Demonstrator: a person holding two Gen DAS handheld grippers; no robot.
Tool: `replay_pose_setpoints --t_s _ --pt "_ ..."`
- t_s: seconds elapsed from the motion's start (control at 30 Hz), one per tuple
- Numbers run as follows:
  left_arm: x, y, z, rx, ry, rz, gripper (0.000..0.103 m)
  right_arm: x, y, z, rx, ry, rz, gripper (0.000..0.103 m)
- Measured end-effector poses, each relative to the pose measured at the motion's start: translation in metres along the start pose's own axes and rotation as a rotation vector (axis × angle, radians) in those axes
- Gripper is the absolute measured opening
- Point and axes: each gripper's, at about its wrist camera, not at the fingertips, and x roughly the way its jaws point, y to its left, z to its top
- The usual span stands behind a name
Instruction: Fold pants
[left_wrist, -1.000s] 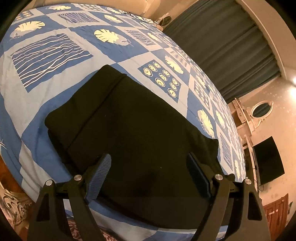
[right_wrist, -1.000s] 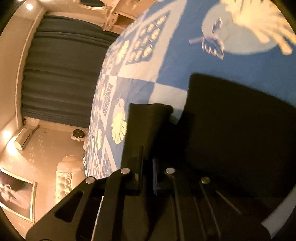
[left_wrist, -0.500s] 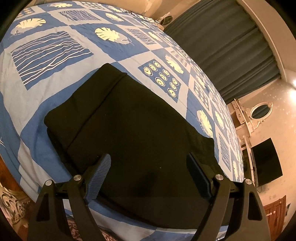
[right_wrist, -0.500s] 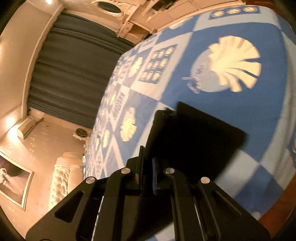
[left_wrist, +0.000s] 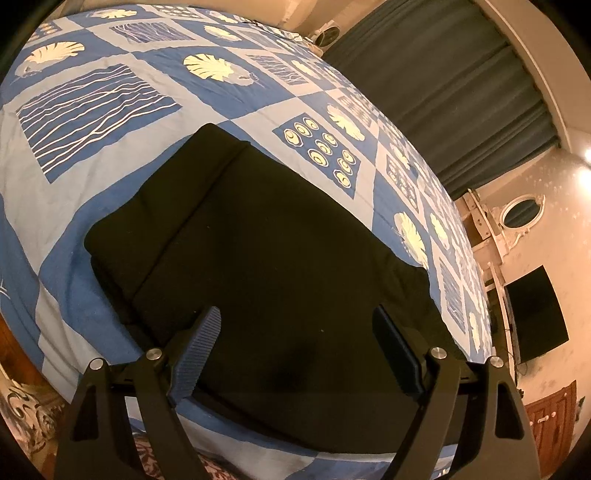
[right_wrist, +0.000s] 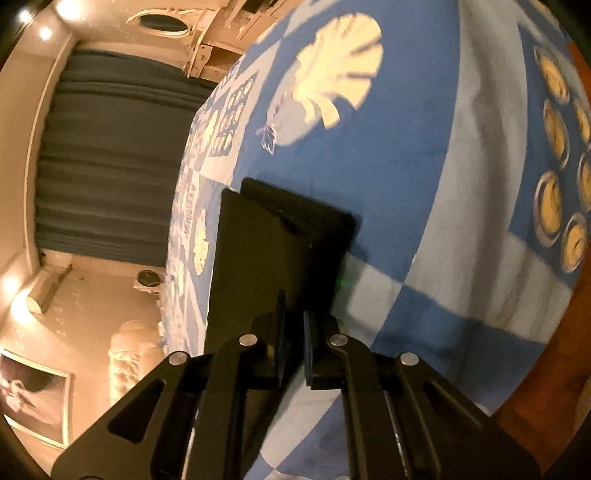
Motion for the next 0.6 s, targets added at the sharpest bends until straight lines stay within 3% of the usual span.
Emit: replay_pose_setpoints --t_s 0.1,0.17,0.23,0.3,0.47,0.6 --pt "0.001 -0.001 -0.001 0.01 0.0 -0.002 0.086 -0.024 0.007 0.011 -0.03 -0.096 -0.086 0.03" --pt "0.001 -0.003 -0.002 0.018 0.0 0.006 0.086 -0.04 0.009 0.018 -0.016 -0.139 -0.082 0.032" --pt "0.002 -0.004 -0.002 0.022 0.0 0.008 0.086 -0.046 0.013 0.015 0.013 -0.117 -0.017 0.032" --pt "0.002 -0.004 -0.002 0.023 -0.001 0.011 0.086 -0.038 0.019 0.001 0.033 -0.036 0.052 0.032" --pt "0.003 -0.004 -0.002 0.027 0.001 0.01 0.086 0.021 0.042 -0.082 -0.018 0.28 0.15 0.032" --pt "0.002 -0.004 -0.002 0.016 0.003 0.002 0.086 0.058 0.063 -0.121 -0.082 0.388 0.217 0.033"
